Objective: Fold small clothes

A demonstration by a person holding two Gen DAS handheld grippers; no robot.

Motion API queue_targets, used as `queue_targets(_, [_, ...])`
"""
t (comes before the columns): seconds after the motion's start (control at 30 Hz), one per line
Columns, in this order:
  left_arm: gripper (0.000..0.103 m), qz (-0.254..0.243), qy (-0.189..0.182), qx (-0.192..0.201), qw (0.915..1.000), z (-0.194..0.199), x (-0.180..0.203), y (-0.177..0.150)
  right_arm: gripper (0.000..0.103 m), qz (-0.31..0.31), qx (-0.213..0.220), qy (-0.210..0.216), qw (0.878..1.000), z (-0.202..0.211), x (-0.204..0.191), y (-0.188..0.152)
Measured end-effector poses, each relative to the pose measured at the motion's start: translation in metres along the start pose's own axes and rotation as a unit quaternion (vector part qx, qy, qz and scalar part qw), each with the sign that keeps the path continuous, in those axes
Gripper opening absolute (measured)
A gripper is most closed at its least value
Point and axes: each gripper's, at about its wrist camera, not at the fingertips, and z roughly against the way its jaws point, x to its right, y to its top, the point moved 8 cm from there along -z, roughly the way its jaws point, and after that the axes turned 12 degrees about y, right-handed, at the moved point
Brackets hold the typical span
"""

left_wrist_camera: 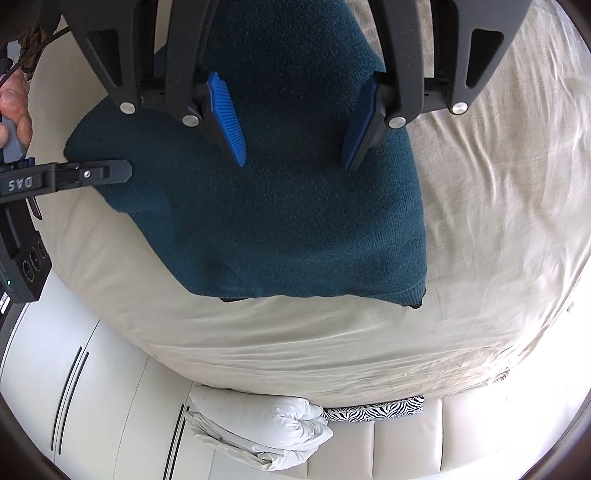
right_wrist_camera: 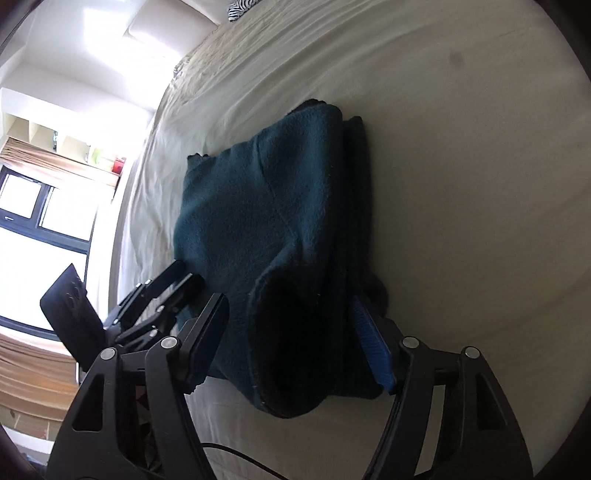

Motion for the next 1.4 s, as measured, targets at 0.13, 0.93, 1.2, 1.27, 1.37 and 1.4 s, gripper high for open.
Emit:
queue_targets(0.13, [0.058,-0.007,-0.002,-0.003,1.0000,-0.002,0.001,-0.004,0.014,-0.045,0.012,0.040,0.998,0.004,0.028,-0.015])
queue_targets(0.93, [0.061,-0.011,0.035,0.005,0.9993,0.016,-0.019,-0.009,0.016,-0.015,0.048,0.103,0.993,0.014,0.020,-0.018])
queue_targets(1.2, [0.084,0.042,0.074,-0.013,0.9963,-0.003,-0.071,-0.007,0.088,-0.002,0.139,0.098,0.985,0.063,0.013,0.027])
queue_targets(1.27, [0.084,0.057,0.054,-0.037,0.9963,-0.016,-0.072,-0.012,0.086,-0.005,0.109,0.114,0.988,0.046,0.010,0.031])
queue_targets(1.37, [0.084,0.070,0.027,-0.050,0.9959,-0.025,-0.068,-0.011,0.080,-0.001,0.058,0.081,0.995,0.014,0.024,0.040])
queue_targets(1.4, [0.084,0.072,0.021,-0.054,0.9957,-0.027,-0.066,-0.010,0.071,-0.009,0.042,0.066,0.997,0.005,0.035,0.038])
